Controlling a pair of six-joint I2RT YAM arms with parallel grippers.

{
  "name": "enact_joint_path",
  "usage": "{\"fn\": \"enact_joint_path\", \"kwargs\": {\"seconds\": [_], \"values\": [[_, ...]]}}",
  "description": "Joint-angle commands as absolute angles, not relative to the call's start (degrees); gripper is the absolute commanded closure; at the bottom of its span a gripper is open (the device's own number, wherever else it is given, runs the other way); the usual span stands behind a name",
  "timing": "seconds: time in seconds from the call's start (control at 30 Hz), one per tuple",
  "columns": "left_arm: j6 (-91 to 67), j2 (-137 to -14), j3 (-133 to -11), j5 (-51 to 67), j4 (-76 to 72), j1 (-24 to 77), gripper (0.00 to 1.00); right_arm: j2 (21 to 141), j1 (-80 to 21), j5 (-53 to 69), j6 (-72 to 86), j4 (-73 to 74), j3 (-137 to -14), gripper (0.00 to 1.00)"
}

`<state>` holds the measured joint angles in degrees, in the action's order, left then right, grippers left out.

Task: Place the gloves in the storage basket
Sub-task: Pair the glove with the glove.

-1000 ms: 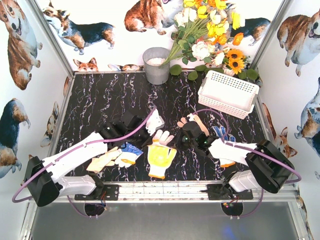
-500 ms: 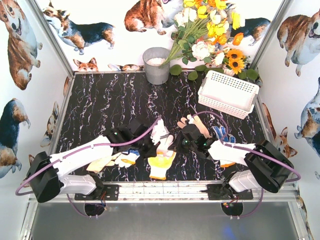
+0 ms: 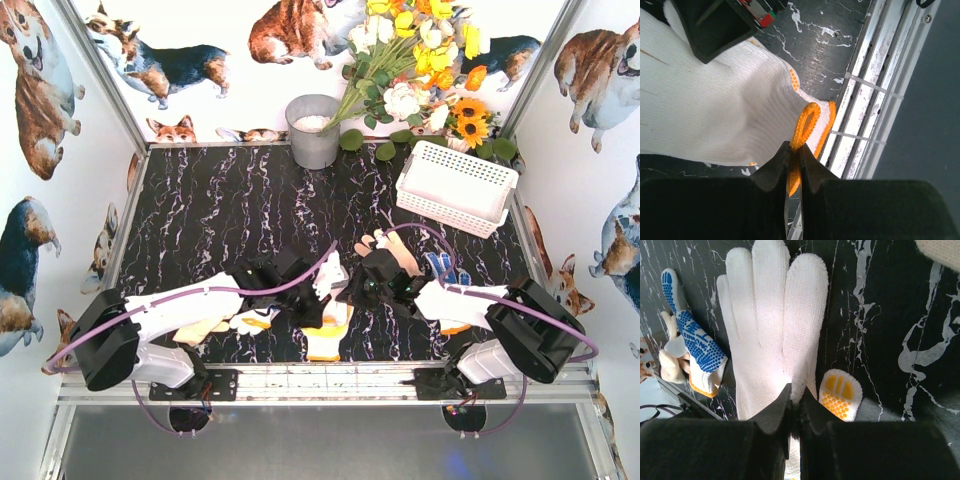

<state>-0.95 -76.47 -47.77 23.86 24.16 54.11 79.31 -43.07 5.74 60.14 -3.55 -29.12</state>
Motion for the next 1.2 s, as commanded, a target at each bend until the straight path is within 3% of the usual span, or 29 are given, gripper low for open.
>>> {"fn": "enact_joint_path", "kwargs": {"seconds": [0.0, 0.43, 0.53, 0.63, 0.73, 0.9, 1.17], "values": [[-4.1, -77.4, -45.5, 27.3, 19.8, 55.6, 0.99, 80.1, -43.3, 4.8, 60.0, -6.2, -30.1, 0.93], [-10.5, -81.1, -43.8, 22.0, 15.0, 59.6, 0.97, 79.8, -43.5, 4.9, 60.0, -6.7, -29.8, 0.91], [-11.9, -81.6, -42.1, 23.2, 12.9, 60.4, 0.88, 79.7, -43.5, 4.9, 60.0, -6.7, -29.7, 0.89], [-14.3, -81.5, -40.4, 24.4, 9.9, 60.4, 0.64, 78.9, -43.5, 5.0, 59.8, -6.0, -29.7, 0.83], [-17.6, -80.3, -39.0, 24.8, 6.1, 60.4, 0.50, 76.1, -43.5, 4.2, 59.0, -2.7, -30.0, 0.71], [-20.6, -76.0, -38.9, 18.5, 6.1, 60.4, 0.37, 69.2, -43.4, 1.3, 57.3, 5.6, -30.1, 0.56], [-33.3, -68.7, -39.2, 1.2, 16.4, 60.3, 0.28, 57.4, -43.4, 1.1, 56.2, 16.8, -28.9, 0.49]]}}
